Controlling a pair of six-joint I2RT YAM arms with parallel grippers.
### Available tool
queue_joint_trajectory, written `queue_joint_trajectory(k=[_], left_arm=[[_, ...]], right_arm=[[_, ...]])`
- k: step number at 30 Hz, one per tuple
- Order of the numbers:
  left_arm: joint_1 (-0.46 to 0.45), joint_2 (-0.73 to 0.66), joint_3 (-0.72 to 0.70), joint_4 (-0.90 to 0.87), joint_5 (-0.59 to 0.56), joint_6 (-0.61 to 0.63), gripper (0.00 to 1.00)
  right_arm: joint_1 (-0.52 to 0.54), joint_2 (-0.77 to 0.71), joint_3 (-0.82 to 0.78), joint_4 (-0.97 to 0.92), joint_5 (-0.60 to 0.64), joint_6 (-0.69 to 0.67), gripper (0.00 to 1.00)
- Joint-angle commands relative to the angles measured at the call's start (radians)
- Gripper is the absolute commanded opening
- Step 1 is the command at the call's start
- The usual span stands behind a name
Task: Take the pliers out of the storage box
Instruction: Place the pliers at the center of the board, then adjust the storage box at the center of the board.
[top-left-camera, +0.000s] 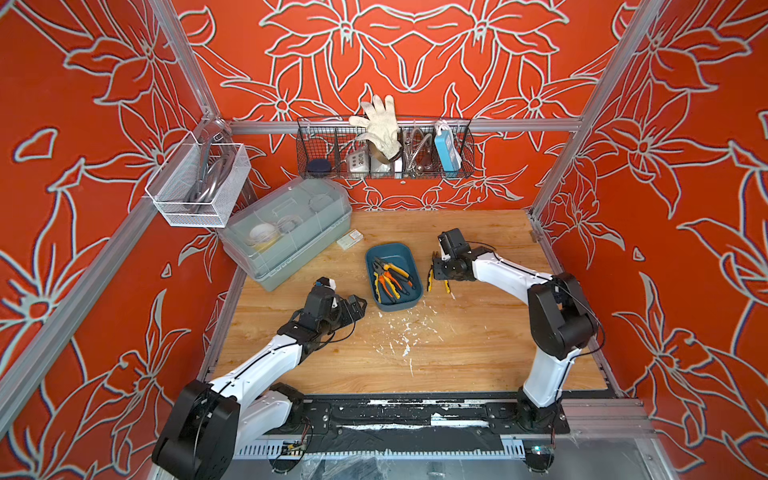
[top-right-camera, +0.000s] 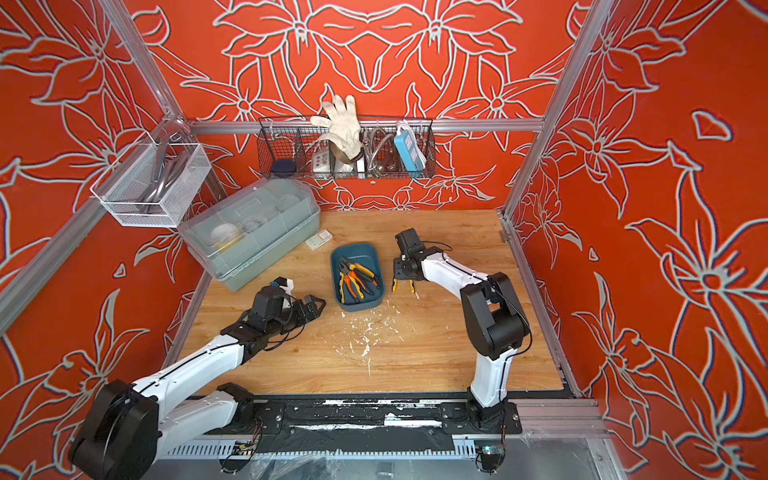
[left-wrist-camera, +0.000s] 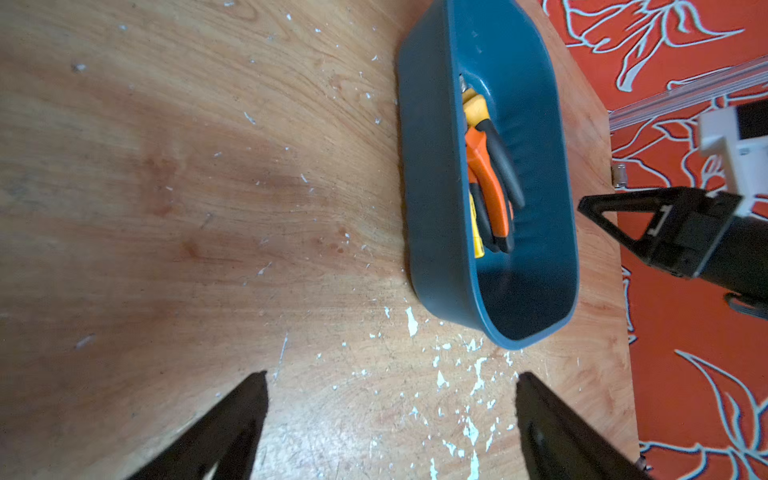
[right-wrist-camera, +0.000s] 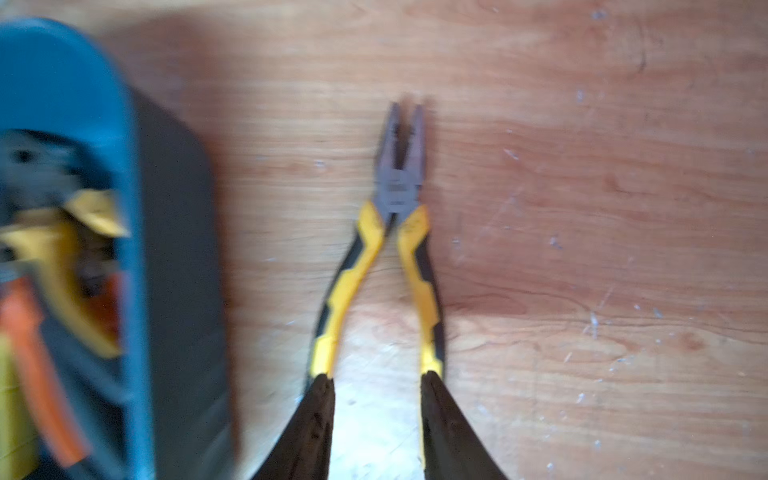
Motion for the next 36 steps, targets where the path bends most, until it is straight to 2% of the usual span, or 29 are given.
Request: queue_joint_trajectory(k=[1, 14, 29, 36], left_arm=[[-0.002, -0.006, 0.024, -0.021, -0.033, 0.001, 0.92], [-0.002, -0.028, 0.016, -0.025, -0.052, 0.002, 0.92], [-0.002, -0.073, 0.004, -0.038, -0.086, 0.012, 0.91], [-0.002, -0.134, -0.008, -0.061, -0.172, 0.009, 0.89]], right_arm=[[0.018, 0.01, -0.013, 0.001, -0.049, 0.024, 0.38], [0.16, 0.072, 0.043, -0.045, 0.045, 0.013, 0.38], [0.207, 0.057, 0.007, 0.008, -0.014, 0.073, 0.36], [0.21, 0.045, 0.0, 0.003, -0.031, 0.069, 0.36]])
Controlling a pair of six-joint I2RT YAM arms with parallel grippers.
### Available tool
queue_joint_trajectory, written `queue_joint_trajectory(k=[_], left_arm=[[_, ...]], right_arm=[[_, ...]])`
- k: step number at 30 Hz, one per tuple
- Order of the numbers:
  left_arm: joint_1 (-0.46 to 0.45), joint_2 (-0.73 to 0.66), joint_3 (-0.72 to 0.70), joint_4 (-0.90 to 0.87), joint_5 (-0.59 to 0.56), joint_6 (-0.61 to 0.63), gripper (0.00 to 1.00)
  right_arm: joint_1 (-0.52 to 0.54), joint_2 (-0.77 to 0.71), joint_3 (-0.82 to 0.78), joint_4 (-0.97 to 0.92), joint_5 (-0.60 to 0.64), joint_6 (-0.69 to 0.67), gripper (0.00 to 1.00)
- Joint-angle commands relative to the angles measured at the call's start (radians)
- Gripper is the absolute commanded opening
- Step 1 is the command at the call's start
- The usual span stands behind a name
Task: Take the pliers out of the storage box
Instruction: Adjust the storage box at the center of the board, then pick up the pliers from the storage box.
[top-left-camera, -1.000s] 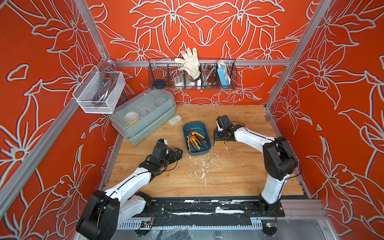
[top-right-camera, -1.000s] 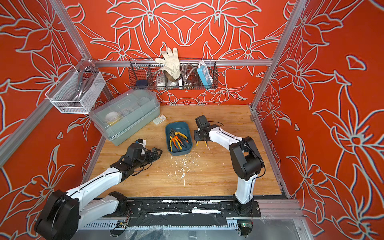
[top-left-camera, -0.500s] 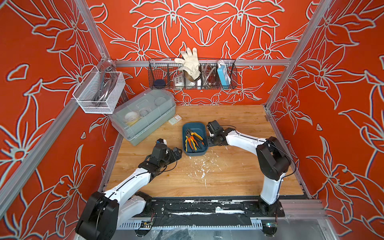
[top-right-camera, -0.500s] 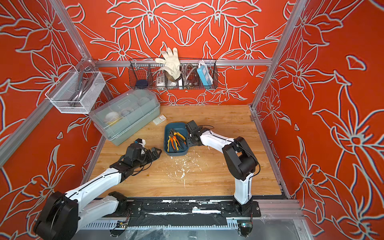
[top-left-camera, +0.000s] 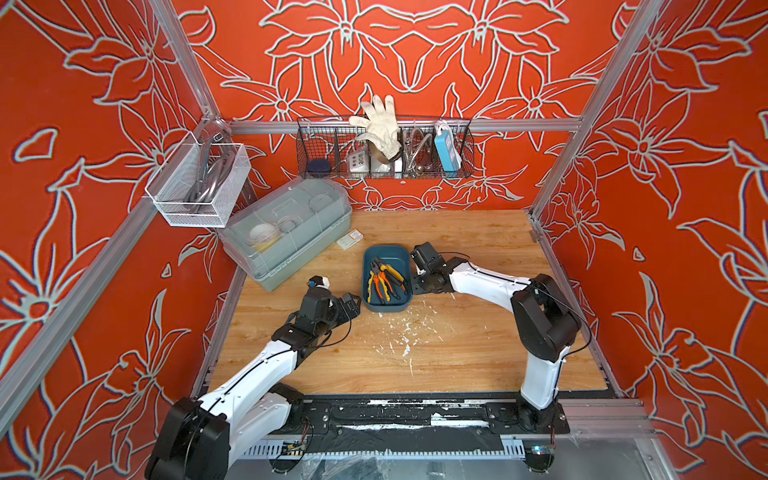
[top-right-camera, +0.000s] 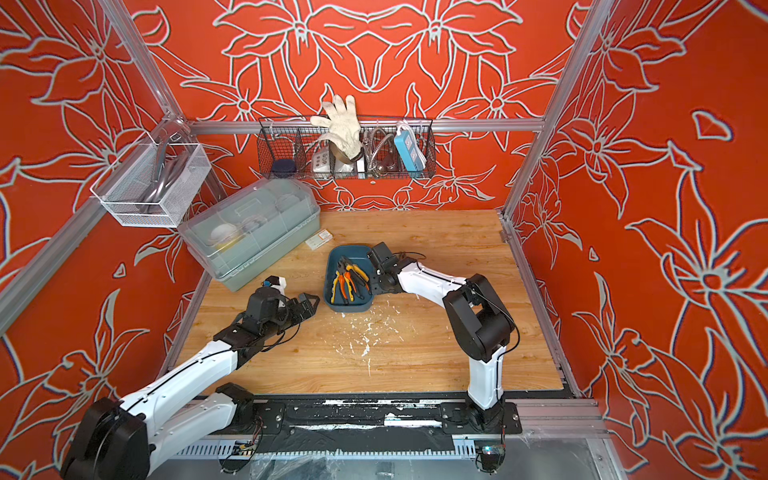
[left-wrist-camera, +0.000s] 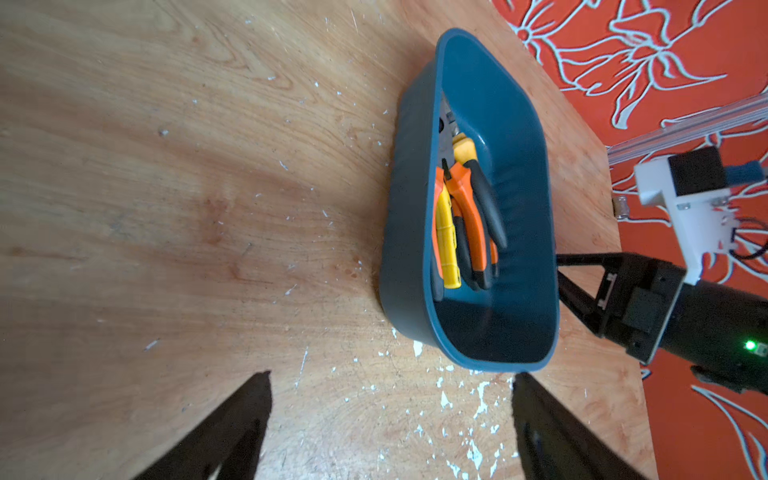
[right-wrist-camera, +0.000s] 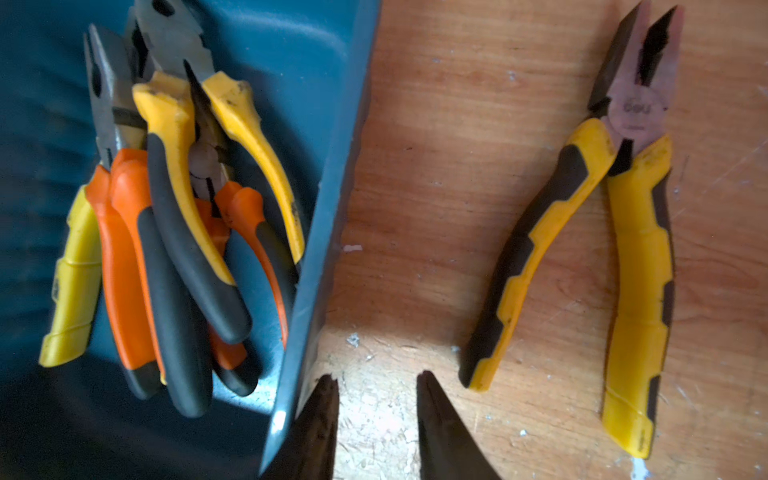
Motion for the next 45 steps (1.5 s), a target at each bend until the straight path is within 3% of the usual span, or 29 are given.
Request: queue_joint_trajectory(k=[1, 7, 11, 14, 17, 23, 28, 35, 38, 45], left_arm=[[-0.002, -0.036, -0.012, -0.022, -0.072, 0.002, 0.88], [-0.002, -0.091, -0.011, -0.085, -0.178, 0.0, 0.86], [-0.002, -0.106, 0.02, -0.117, -0.162, 0.056, 0.86], [-0.01, -0.114, 0.058, -0.141, -0.126, 0.073, 0.86], [-0.043, -0.084, 0.144, -0.209, -0.131, -0.006, 0.86], [-0.13, 0.143, 0.398, -0.37, -0.145, -0.156, 0.88], [-0.185, 0.36, 0.592, -0.448, -0.149, -0.185, 0.86], [-0.22, 0.685, 0.871, -0.621, -0.121, -0.164, 0.66], [-0.233, 0.798, 0.968, -0.669, -0.097, -0.152, 0.62], [-0.262, 0.905, 1.031, -0.688, -0.162, -0.158, 0.5]], right_arm=[[0.012, -0.024, -0.019, 0.012, -0.036, 0.009, 0.36], [0.009, -0.133, -0.08, -0.07, 0.067, -0.059, 0.37], [0.005, -0.256, -0.173, -0.07, 0.135, -0.076, 0.38], [0.005, -0.34, -0.277, 0.022, 0.208, -0.093, 0.38], [-0.017, -0.406, -0.382, 0.123, 0.274, -0.084, 0.41], [-0.056, -0.513, -0.487, 0.207, 0.324, -0.029, 0.4], [-0.067, -0.536, -0.507, 0.207, 0.355, -0.005, 0.38], [-0.073, -0.53, -0.509, 0.208, 0.363, 0.005, 0.37], [-0.074, -0.52, -0.506, 0.204, 0.357, 0.008, 0.36], [-0.075, -0.502, -0.492, 0.192, 0.362, 0.01, 0.35]])
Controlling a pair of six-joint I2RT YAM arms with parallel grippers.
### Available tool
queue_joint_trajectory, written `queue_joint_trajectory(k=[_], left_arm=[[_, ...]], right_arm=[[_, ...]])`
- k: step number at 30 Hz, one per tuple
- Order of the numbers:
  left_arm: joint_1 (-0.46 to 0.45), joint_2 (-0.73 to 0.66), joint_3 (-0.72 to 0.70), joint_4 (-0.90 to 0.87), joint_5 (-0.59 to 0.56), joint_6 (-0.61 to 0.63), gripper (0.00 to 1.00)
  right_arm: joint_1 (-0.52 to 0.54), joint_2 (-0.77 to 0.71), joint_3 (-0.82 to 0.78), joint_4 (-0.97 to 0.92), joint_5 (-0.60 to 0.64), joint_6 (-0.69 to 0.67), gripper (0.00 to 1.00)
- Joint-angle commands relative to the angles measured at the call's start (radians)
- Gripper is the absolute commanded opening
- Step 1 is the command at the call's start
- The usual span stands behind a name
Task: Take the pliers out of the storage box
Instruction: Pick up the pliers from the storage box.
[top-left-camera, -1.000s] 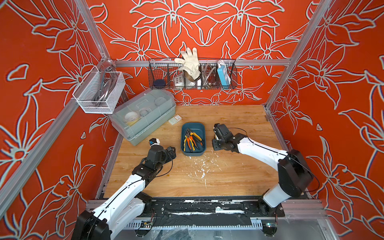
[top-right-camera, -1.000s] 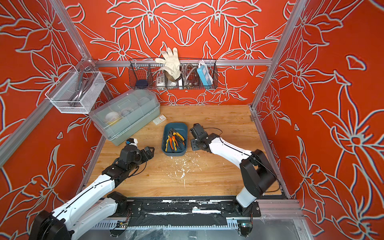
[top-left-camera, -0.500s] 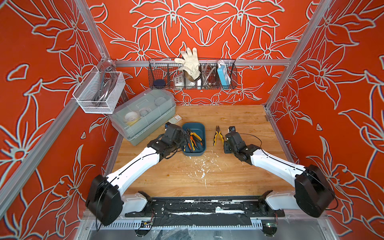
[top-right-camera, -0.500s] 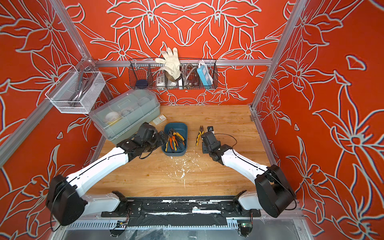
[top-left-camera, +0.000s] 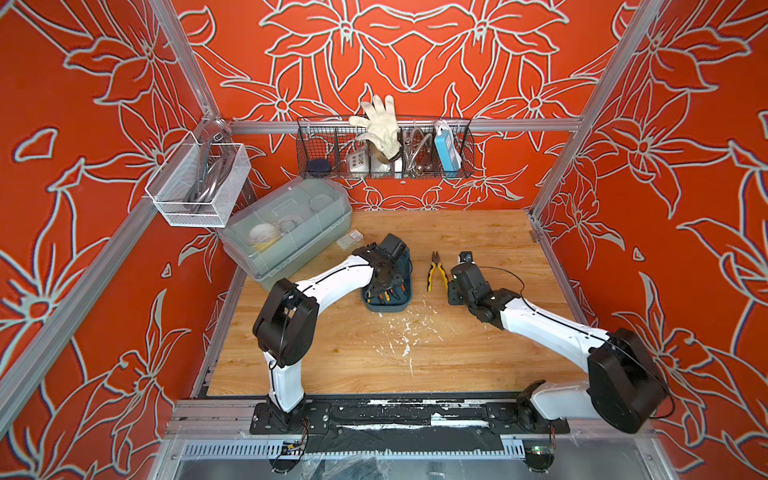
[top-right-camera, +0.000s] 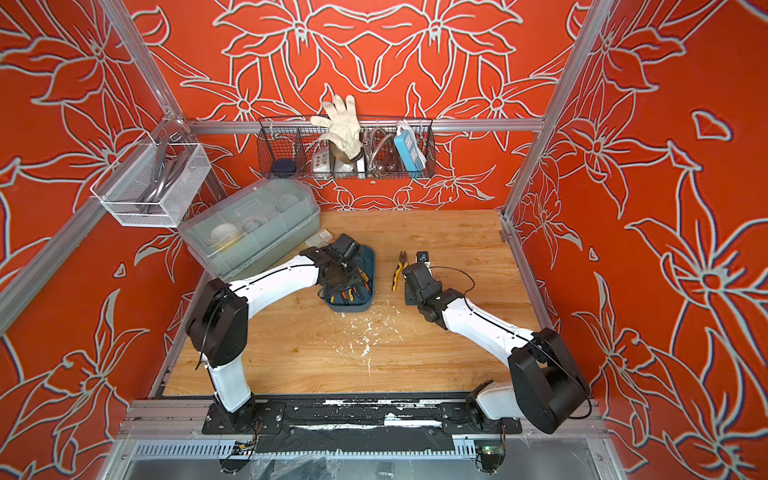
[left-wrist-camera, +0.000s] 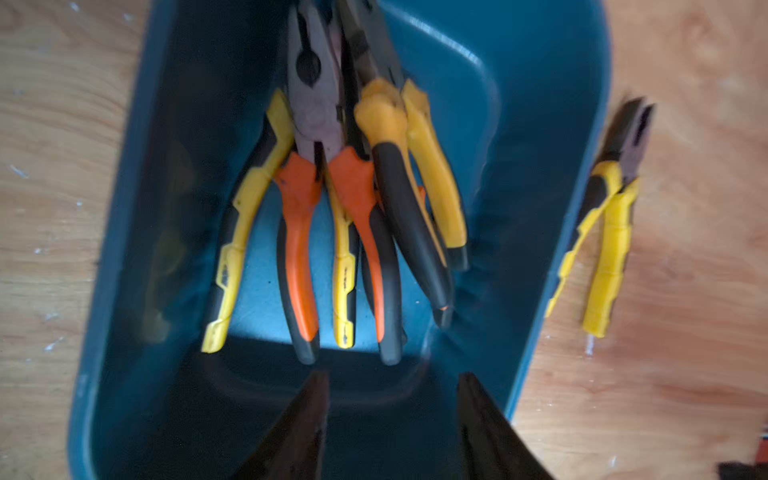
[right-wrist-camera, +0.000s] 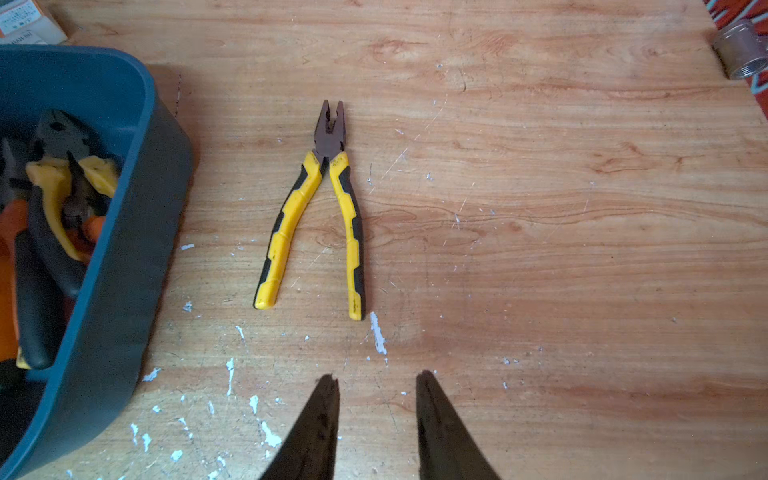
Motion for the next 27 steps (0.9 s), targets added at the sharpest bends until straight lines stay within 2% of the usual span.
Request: queue_joint_trajectory(k=[1, 7, 13, 27], left_arm=[[-0.009, 0.016, 0.027, -0.057, -0.037, 0.003, 0.49], [-0.009, 0.084, 0.084, -0.096, -0.051, 0.024, 0.39], [-0.002, 0.124, 0.11, -0.096, -0.066, 0.035, 0.39], [0.036, 0.209, 0.139, -0.05, -0.017, 0.061, 0.38]], right_arm=[[-0.006, 0.009, 0.001, -0.009, 0.032, 0.014, 0.35], [-0.007, 0.015, 0.002, -0.006, 0.023, 0.013, 0.34], [-0.008, 0.015, 0.004, -0.007, 0.015, 0.013, 0.34], [-0.01, 0.015, 0.0, -0.003, 0.021, 0.008, 0.34]])
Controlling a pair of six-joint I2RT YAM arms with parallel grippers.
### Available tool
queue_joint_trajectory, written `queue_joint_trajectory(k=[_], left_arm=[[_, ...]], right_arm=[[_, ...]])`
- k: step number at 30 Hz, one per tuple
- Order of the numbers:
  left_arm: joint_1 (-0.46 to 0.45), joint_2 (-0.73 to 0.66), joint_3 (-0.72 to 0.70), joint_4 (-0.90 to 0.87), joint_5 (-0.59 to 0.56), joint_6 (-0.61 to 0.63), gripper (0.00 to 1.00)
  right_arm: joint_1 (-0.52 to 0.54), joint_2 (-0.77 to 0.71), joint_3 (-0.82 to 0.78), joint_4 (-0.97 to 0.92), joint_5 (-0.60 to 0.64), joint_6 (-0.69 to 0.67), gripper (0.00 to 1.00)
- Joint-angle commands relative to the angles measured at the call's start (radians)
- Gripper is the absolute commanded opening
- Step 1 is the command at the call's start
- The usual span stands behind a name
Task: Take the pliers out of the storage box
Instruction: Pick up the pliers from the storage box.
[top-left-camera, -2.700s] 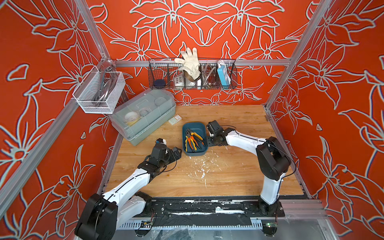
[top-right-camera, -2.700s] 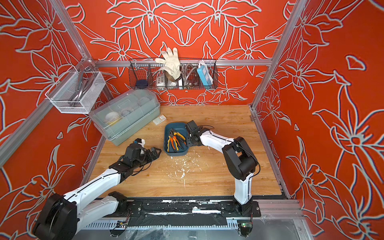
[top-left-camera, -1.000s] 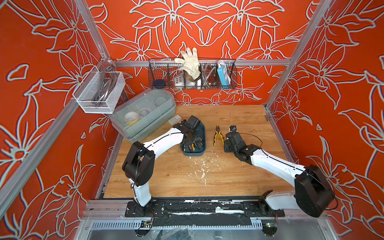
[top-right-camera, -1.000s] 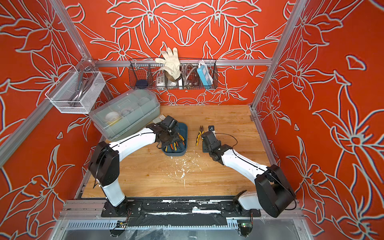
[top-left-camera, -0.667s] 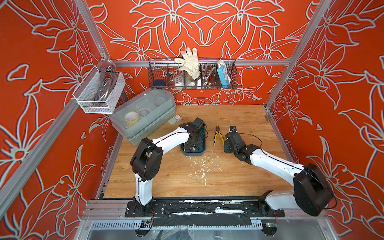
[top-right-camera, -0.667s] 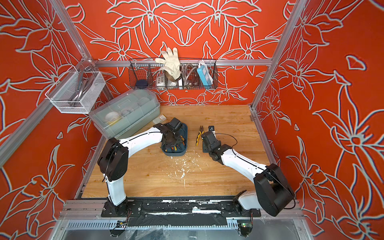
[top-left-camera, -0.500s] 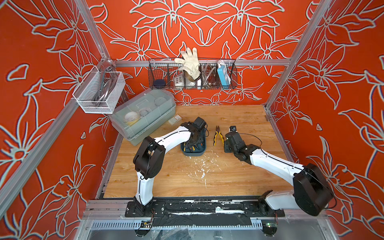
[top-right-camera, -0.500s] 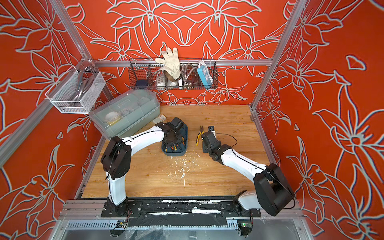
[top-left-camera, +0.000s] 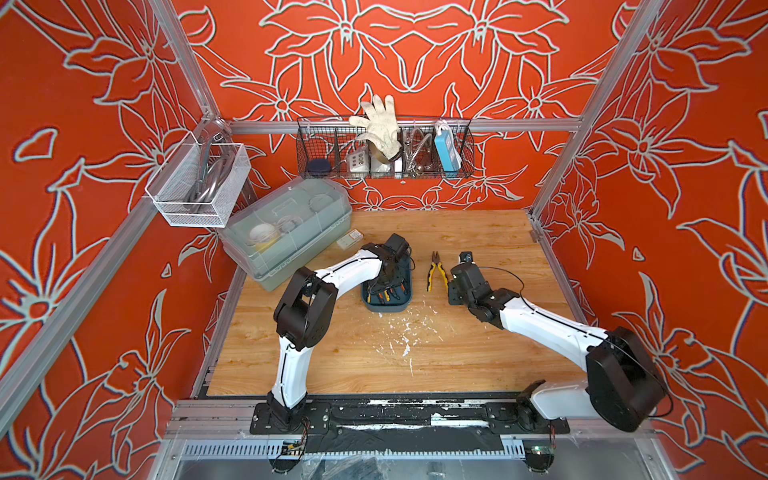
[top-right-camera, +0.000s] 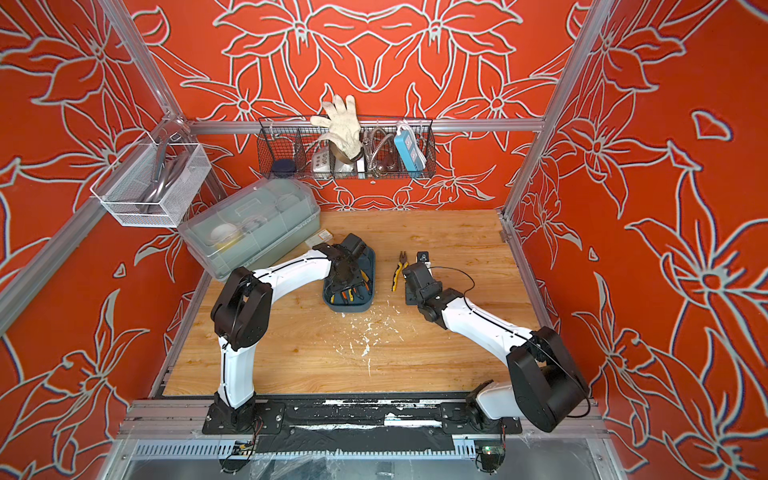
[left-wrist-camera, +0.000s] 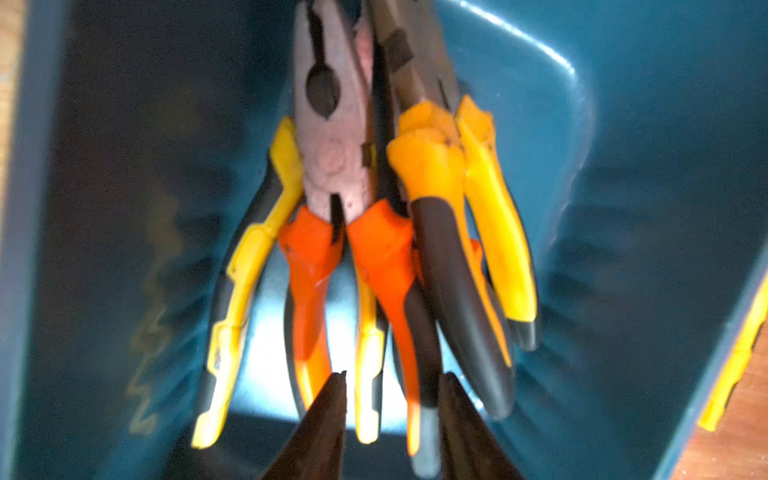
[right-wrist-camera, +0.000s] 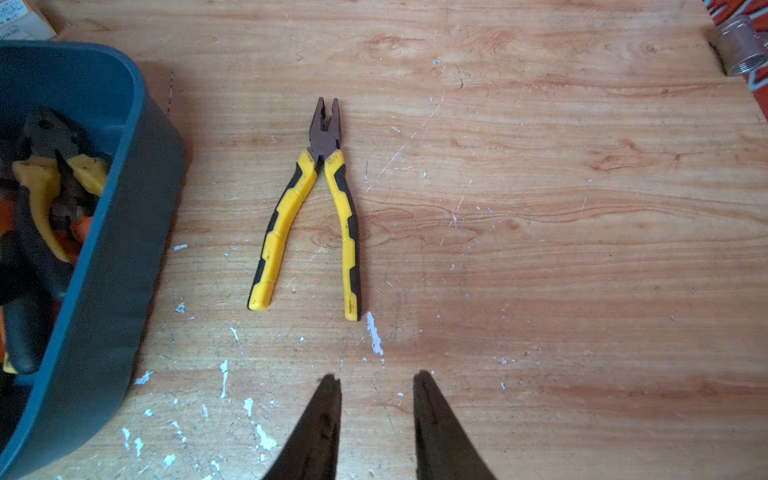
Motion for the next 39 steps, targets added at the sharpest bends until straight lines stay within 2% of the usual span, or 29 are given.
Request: queue_joint_trajectory(k=[1, 6, 8, 13, 24, 32, 34, 39], left_arm=[[0.003, 0.045, 0.02, -0.003, 0.018, 0.019, 0.38], [0.003, 0.07, 0.02, -0.002, 0.018, 0.019, 0.33], [0.003, 0.074, 0.02, -0.008, 0.018, 0.02, 0.27], [0.003, 0.03, -0.005, -0.016, -0.004, 0.018, 0.0], [0.001, -0.138, -0.063, -0.029, -0.019, 0.07, 0.0], [-0.013, -0.251, -0.099, -0.017, 0.105, 0.208, 0.0], [-0.02, -0.288, -0.117, -0.007, 0.141, 0.263, 0.0], [-0.032, -0.372, -0.158, -0.016, 0.213, 0.348, 0.0]], right_arm=[[-0.006, 0.009, 0.002, -0.005, 0.021, 0.009, 0.34], [-0.006, 0.013, 0.002, -0.002, 0.015, 0.007, 0.34], [-0.006, 0.016, 0.005, -0.005, 0.015, 0.006, 0.34], [-0.006, 0.017, 0.003, -0.002, 0.012, 0.007, 0.33], [-0.007, 0.01, -0.003, 0.009, -0.01, 0.01, 0.33], [-0.012, -0.045, -0.005, 0.007, -0.043, 0.02, 0.34], [-0.019, -0.083, 0.009, -0.031, -0.101, 0.064, 0.34], [-0.026, -0.133, -0.009, 0.07, -0.385, 0.191, 0.36]])
